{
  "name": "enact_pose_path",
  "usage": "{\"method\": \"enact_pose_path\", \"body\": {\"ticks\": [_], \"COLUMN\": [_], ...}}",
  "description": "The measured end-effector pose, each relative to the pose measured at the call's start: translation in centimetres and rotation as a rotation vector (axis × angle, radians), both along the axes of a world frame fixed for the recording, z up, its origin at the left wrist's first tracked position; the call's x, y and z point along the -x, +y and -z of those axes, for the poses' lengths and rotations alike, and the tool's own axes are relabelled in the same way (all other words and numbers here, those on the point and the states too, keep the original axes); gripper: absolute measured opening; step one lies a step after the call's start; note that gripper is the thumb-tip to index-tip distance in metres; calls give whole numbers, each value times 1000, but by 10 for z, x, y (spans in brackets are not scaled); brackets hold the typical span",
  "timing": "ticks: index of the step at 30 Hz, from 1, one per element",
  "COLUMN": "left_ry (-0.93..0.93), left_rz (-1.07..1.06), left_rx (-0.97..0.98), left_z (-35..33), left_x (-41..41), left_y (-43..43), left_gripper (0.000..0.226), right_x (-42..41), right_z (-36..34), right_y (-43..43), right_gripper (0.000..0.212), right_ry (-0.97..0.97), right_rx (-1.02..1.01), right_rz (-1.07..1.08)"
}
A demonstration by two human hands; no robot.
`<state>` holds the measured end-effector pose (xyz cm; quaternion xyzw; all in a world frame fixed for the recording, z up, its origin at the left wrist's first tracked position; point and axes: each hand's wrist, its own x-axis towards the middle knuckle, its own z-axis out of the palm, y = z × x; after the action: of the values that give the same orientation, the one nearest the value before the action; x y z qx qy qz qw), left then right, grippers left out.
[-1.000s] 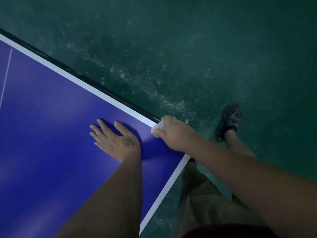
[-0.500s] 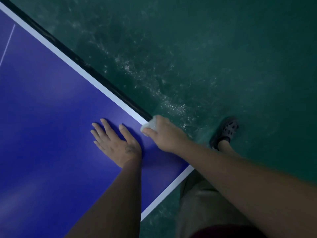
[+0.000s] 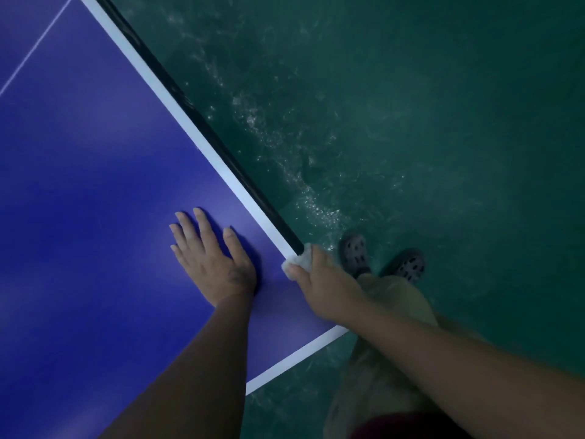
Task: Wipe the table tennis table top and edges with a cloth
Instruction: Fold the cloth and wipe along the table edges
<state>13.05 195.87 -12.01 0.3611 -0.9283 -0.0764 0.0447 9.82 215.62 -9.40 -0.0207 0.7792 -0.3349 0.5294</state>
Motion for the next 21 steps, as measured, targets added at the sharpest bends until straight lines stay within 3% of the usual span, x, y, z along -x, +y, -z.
{"method": "enact_pose_path", "body": {"ticks": [3,7,15,18,21], "left_ry": [8,13,27,17,7], "left_rz": [5,10,4,-2,-4], "left_rx": [-1,-5,-29,-38,-47], "left_z": [-2,-3,-6,-8,-10], "left_x": [-1,0,2,1,1], "left_y": [-1,-1,-1,1,1], "left_gripper": [63,62,62,63,64], "right_x": [43,88,41,46,78], "right_z": [1,8,-3,5,28], "right_y": [-43,-87,-28,-49,-93], "right_gripper": [62,69,73,63,57], "right_ry": [24,-27,-114,-134,-24], "right_rx": [24,62,101,61,123], "right_rz": [18,59,74,140,133]}}
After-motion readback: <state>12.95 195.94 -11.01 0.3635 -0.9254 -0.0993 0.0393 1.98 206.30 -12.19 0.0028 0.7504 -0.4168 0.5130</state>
